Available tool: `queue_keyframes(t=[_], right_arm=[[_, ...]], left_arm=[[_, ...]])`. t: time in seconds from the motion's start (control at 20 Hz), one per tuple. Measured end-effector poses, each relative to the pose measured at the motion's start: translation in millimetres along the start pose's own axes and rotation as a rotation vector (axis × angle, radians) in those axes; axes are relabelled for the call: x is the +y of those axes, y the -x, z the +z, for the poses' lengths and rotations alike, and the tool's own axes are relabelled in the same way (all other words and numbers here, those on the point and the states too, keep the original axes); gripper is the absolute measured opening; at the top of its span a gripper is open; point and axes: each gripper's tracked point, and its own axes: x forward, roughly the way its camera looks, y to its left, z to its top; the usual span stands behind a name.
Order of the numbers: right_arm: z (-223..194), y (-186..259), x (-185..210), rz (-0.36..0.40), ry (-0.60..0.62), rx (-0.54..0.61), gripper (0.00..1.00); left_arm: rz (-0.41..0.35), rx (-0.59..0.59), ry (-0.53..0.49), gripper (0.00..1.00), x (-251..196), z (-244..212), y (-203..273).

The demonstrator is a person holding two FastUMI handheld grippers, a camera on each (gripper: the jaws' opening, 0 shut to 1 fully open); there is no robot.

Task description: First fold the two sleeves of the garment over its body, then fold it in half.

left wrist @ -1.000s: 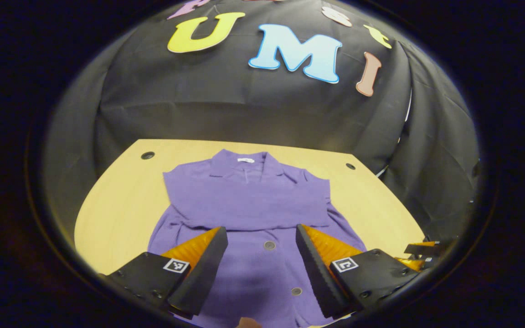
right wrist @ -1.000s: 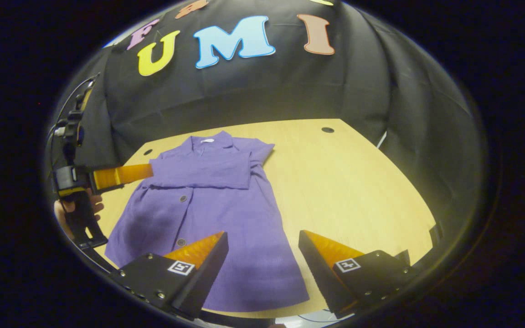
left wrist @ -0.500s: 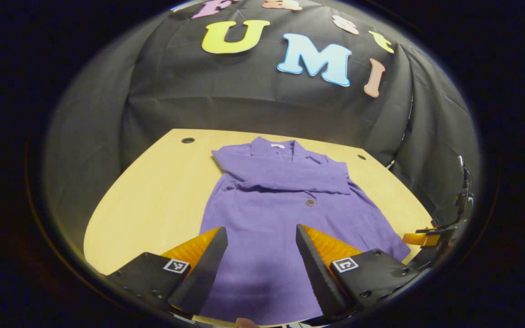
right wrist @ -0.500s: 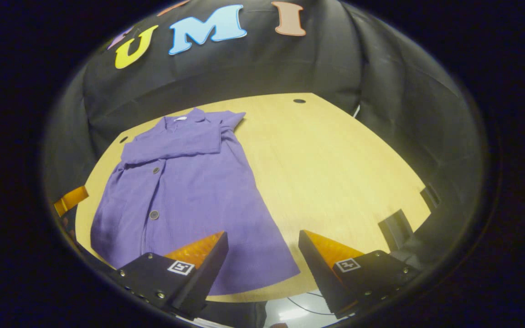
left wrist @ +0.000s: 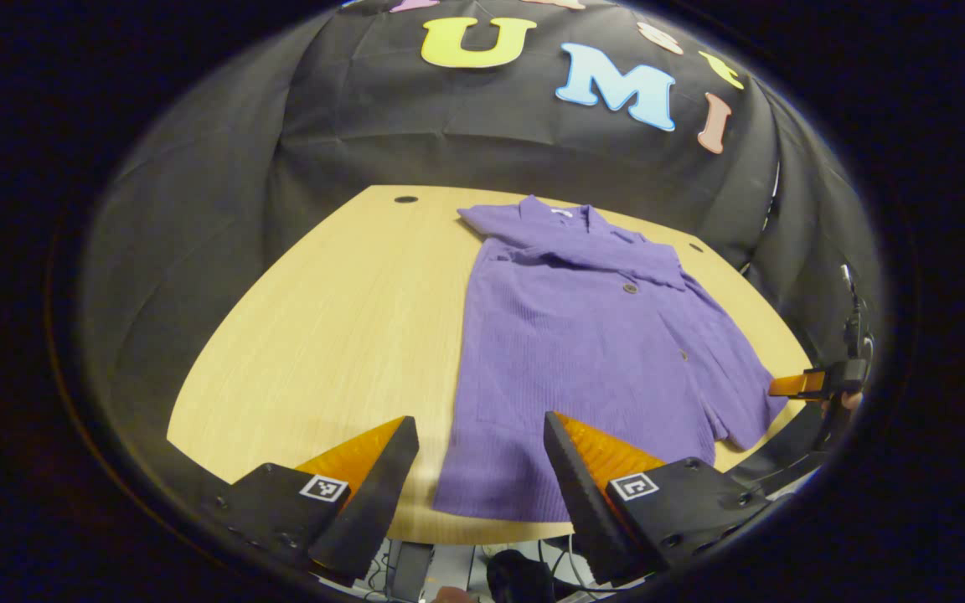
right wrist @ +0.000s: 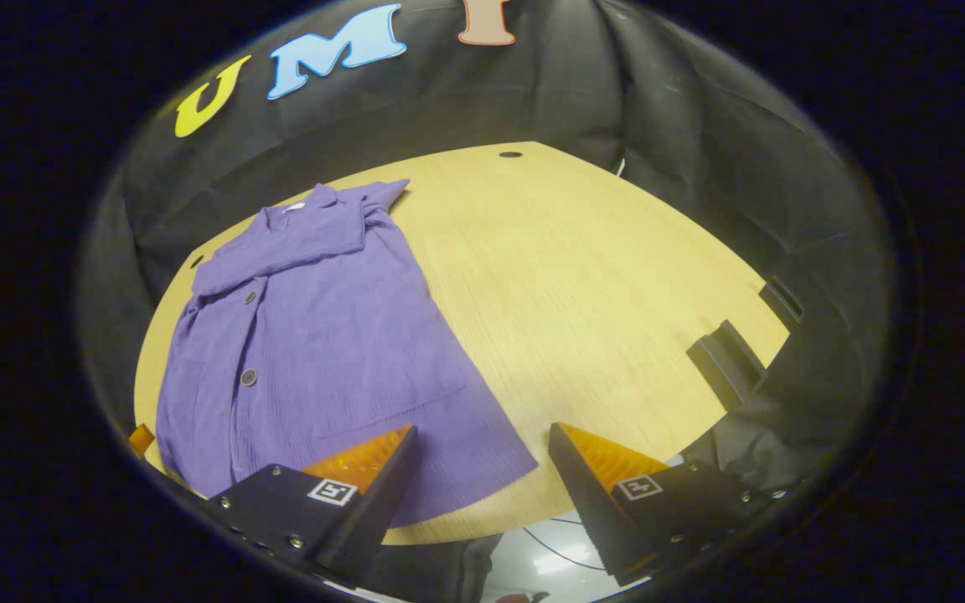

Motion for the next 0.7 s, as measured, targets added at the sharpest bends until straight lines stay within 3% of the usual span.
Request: queue_keyframes(t=[0.3, 0.35, 0.55, 0.7], right_arm=[[-4, -1, 6, 0.019, 0.019, -0.004, 0.96], [-6, 0, 10, 0.029, 0.031, -0.001, 0.97], [-19, -1, 24, 0.022, 0.142, 0.015, 1.00], [-21, -4, 31, 0.016, 0.127, 0.018, 1.00]], left_arm=[[-0.021, 0.044, 0.010, 0.95, -16, -26, -6], [-0.026, 0.052, 0.005, 1.00, -20, -31, -6], [-0.011, 0.062, -0.060, 0.95, -27, -33, -12], [-0.001, 0.071, -0.126, 0.95, -37, -37, -17]])
